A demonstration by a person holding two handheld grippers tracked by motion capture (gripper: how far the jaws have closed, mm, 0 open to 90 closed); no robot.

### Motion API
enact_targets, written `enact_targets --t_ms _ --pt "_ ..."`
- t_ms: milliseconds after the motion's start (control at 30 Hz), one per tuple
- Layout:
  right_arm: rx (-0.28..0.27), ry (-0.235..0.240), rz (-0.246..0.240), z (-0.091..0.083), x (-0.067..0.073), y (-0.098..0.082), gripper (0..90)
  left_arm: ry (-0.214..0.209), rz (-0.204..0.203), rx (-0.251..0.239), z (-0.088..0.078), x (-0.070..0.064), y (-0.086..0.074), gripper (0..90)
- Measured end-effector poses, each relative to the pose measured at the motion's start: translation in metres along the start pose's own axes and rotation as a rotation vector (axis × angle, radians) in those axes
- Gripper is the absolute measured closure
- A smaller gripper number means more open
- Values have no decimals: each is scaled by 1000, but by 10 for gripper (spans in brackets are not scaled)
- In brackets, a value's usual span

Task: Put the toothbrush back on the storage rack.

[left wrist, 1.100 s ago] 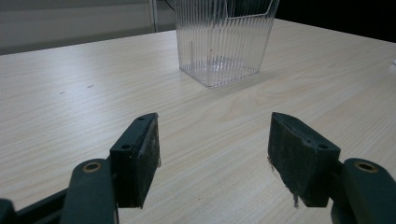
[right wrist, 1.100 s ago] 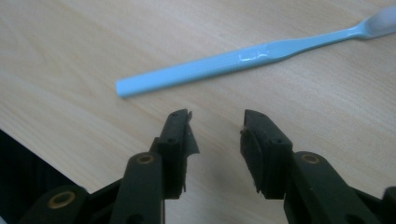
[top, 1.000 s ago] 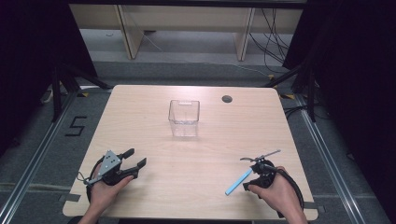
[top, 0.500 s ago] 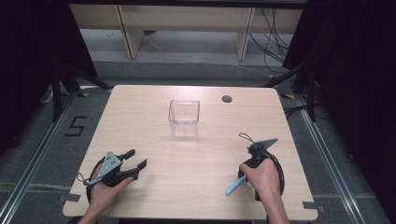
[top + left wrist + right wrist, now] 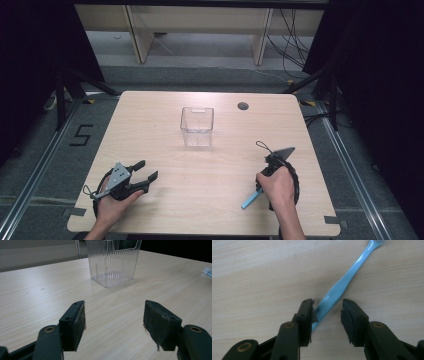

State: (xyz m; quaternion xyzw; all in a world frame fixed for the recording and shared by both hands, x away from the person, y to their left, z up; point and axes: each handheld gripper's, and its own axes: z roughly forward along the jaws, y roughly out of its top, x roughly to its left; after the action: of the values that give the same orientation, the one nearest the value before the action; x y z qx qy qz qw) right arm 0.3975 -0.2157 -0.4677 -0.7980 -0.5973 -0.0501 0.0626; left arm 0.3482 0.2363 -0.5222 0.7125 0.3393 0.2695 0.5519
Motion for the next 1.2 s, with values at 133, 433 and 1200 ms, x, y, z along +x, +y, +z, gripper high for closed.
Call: enact_targets --t_ms 133,433,1200 --pt "3 -15 18 0 2 3 613 0 -7 -1 0 0 0 337" --pt "-2 -53 6 4 7 5 652 -1 -1 0 0 -1 0 337" --pt "-26 -88 -292 5 -1 1 792 -3 0 -2 0 -1 0 337"
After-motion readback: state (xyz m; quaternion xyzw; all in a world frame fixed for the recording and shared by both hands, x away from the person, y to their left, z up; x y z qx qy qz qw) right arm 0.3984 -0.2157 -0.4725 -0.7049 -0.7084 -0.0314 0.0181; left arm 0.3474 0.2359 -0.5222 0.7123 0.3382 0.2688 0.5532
